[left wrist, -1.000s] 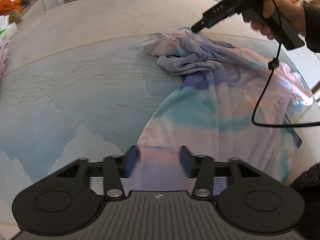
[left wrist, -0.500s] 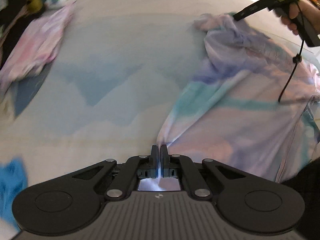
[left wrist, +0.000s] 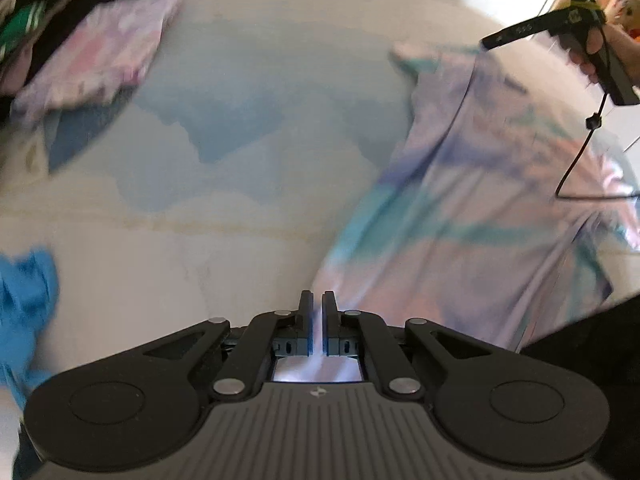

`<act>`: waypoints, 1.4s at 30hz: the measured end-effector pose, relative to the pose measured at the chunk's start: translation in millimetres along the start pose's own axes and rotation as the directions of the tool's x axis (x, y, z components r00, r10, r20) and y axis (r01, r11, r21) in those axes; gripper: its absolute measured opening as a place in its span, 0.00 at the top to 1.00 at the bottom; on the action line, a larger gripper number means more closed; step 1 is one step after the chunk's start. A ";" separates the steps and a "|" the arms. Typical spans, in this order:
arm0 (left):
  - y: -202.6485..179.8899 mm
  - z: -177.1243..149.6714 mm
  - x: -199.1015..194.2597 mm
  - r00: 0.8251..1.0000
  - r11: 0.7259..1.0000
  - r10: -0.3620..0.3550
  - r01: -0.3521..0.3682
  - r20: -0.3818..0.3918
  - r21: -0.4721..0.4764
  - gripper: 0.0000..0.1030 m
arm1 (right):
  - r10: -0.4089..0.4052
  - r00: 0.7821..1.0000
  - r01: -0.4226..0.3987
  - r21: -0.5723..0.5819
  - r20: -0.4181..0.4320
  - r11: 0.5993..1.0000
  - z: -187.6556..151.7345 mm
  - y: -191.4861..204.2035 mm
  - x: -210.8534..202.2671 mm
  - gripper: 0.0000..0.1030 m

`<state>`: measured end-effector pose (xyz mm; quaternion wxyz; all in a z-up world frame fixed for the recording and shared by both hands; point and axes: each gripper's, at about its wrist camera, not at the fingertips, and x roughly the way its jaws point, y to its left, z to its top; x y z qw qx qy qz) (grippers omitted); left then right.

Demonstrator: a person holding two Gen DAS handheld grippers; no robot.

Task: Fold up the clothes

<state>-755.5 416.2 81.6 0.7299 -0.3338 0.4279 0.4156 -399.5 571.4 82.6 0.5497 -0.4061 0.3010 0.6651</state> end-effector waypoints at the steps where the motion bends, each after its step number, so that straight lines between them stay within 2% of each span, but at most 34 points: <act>1: -1.0 5.7 -0.5 1.000 1.000 -0.008 0.008 0.018 -0.001 0.93 | 0.028 1.000 -0.028 -0.017 0.007 0.999 5.1 7.6 -3.1 0.00; 2: -2.1 11.4 -1.1 0.999 1.000 -0.015 0.015 0.036 -0.002 0.85 | 0.057 0.998 -0.056 -0.034 0.014 0.998 10.3 15.2 -6.2 0.00; 3: -3.1 17.1 -1.6 0.998 1.000 -0.022 0.023 0.054 -0.003 0.71 | 0.085 0.996 -0.084 -0.051 0.020 0.995 15.4 22.9 -9.3 0.00; 4: -4.1 22.8 -2.1 0.997 1.000 -0.030 0.030 0.071 -0.004 0.63 | 0.114 0.993 -0.112 -0.068 0.026 0.991 20.5 30.5 -12.5 0.00; 5: -5.2 28.4 -2.7 0.995 0.999 -0.037 0.038 0.089 -0.005 0.47 | 0.123 0.992 -0.121 -0.088 0.023 0.989 24.7 42.6 -8.1 0.00; 6: -6.2 34.1 -3.2 0.993 0.999 -0.045 0.045 0.107 -0.005 0.46 | 0.125 0.992 -0.122 -0.102 0.020 0.987 28.3 55.2 -1.1 0.00; 10: -26.9 48.8 13.0 0.986 0.994 -0.113 0.112 0.121 0.016 0.46 | 0.134 0.991 -0.136 -0.131 -0.022 0.982 39.8 93.0 24.5 0.00; 14: -53.7 59.2 34.4 0.977 0.982 -0.184 0.179 0.112 0.056 0.48 | 0.121 0.989 -0.131 -0.121 -0.087 0.984 41.9 104.6 46.8 0.00; 16: -66.1 64.2 44.5 0.972 0.975 -0.215 0.209 0.093 0.069 0.53 | 0.104 0.988 -0.116 -0.107 -0.110 0.987 39.6 104.2 48.7 0.00; 19: -75.5 66.5 57.2 0.972 0.973 -0.224 0.219 0.068 0.077 0.53 | 0.093 0.989 -0.103 -0.087 -0.115 0.991 38.9 100.5 45.9 0.00; 23: -81.7 65.5 68.2 0.973 0.971 -0.226 0.221 0.052 0.087 0.56 | 0.122 0.992 -0.124 -0.034 -0.044 0.992 29.0 85.8 16.3 0.00; 28: -80.1 65.0 69.2 0.971 0.969 -0.234 0.228 0.046 0.098 0.56 | 0.156 0.984 -0.168 0.140 0.091 0.976 -18.2 38.6 -42.1 0.00; 31: -81.4 66.9 68.9 0.973 0.967 -0.230 0.224 0.037 0.119 0.56 | 0.157 0.977 -0.193 0.290 0.142 0.937 -59.5 7.6 -62.8 0.00; 34: -84.7 68.9 68.0 0.971 0.962 -0.238 0.235 0.010 0.141 0.56 | 0.151 0.978 -0.198 0.393 0.145 0.898 -101.1 -9.0 -69.2 0.00; 38: -98.4 80.1 54.1 0.956 0.933 -0.294 0.288 -0.003 0.216 0.56 | 0.127 0.987 -0.160 0.471 0.100 0.868 -140.8 -12.9 -61.7 0.00; 40: -108.8 92.1 46.4 0.952 0.919 -0.306 0.294 0.005 0.265 0.56 | 0.130 0.988 -0.153 0.485 0.080 0.861 -150.3 -13.0 -56.4 0.00; 42: -122.0 110.2 47.5 0.956 0.909 -0.294 0.274 0.017 0.313 0.56 | 0.142 0.987 -0.161 0.487 0.075 0.859 -151.7 -10.6 -56.4 0.00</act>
